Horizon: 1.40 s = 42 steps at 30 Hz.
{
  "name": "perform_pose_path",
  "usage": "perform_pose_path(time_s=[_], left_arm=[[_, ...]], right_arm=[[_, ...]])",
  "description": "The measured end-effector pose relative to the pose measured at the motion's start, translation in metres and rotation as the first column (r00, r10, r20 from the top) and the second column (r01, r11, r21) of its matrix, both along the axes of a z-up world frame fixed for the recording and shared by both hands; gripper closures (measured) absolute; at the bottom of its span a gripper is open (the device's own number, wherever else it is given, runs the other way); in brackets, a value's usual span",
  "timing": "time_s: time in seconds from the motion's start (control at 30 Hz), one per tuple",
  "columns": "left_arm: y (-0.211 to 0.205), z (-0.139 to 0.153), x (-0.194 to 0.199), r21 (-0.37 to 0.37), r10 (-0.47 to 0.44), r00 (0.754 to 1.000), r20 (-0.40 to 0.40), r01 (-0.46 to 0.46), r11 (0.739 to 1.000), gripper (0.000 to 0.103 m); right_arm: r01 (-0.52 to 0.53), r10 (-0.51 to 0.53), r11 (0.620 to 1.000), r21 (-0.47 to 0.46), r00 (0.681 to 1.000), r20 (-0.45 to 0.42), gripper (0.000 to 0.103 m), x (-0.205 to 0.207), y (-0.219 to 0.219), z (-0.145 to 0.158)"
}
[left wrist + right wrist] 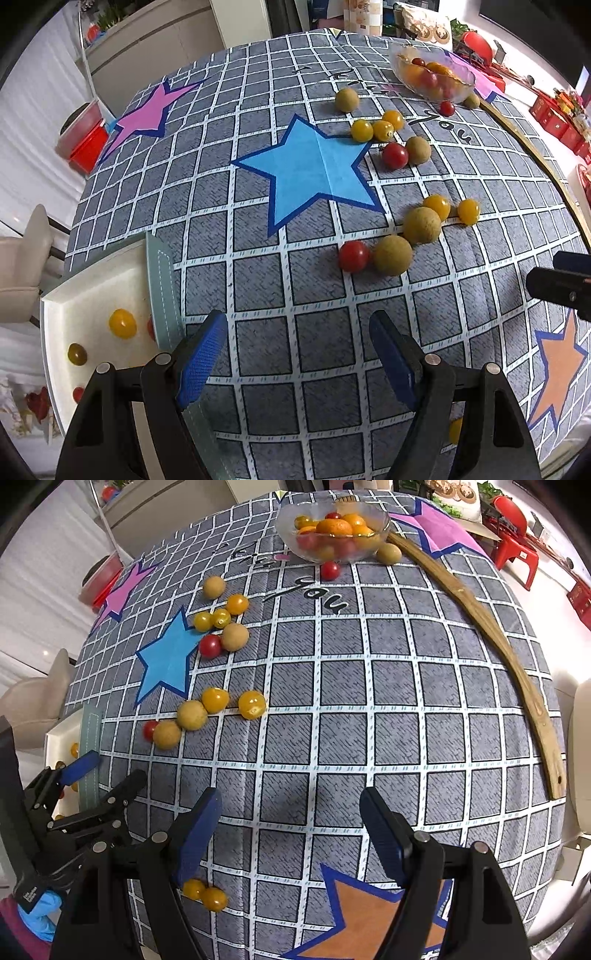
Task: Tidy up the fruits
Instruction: 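Return both tools to the table and grasp a red tomato with the left tool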
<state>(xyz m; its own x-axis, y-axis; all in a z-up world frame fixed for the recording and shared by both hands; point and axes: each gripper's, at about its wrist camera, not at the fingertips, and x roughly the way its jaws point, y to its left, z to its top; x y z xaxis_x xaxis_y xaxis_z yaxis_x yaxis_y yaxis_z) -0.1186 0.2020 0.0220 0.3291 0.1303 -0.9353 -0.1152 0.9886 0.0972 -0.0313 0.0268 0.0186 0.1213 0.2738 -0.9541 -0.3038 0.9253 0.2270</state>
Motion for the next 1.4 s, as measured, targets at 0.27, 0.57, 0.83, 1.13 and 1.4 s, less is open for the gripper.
perform_pose_path(time_s=[0.27,0.57,0.83,1.13,1.4], left_arm=[[0.008,-0.006,0.003,-0.002,0.017,1.0,0.013,-0.017,1.0,0.023],[0.003,-0.016,0.019,-0.017,0.013,1.0,0.026,-0.012,1.0,0.023],[0.0,-0.016,0.036,-0.031,0.033,0.998,0.047,-0.032,0.999,0.023],[-0.009,-0.016,0.043,-0.047,0.021,0.998,0.058,-0.018,0.999,0.029],[-0.02,-0.011,0.041,-0.117,-0.01,0.999,0.041,0.015,0.993,0.084]], right_arm=[[-0.02,0.02,1.0,-0.002,1.0,0.003,0.023,0.0,0.001,-0.015],[-0.056,0.056,0.998,-0.011,0.998,0.036,0.023,0.013,0.019,-0.02],[-0.104,0.104,0.995,0.0,0.992,0.068,0.032,0.032,0.039,-0.022],[-0.153,0.155,0.988,-0.028,0.983,0.099,0.049,0.045,0.058,-0.022],[-0.165,0.165,0.986,-0.013,0.983,0.084,0.082,0.043,0.058,-0.022]])
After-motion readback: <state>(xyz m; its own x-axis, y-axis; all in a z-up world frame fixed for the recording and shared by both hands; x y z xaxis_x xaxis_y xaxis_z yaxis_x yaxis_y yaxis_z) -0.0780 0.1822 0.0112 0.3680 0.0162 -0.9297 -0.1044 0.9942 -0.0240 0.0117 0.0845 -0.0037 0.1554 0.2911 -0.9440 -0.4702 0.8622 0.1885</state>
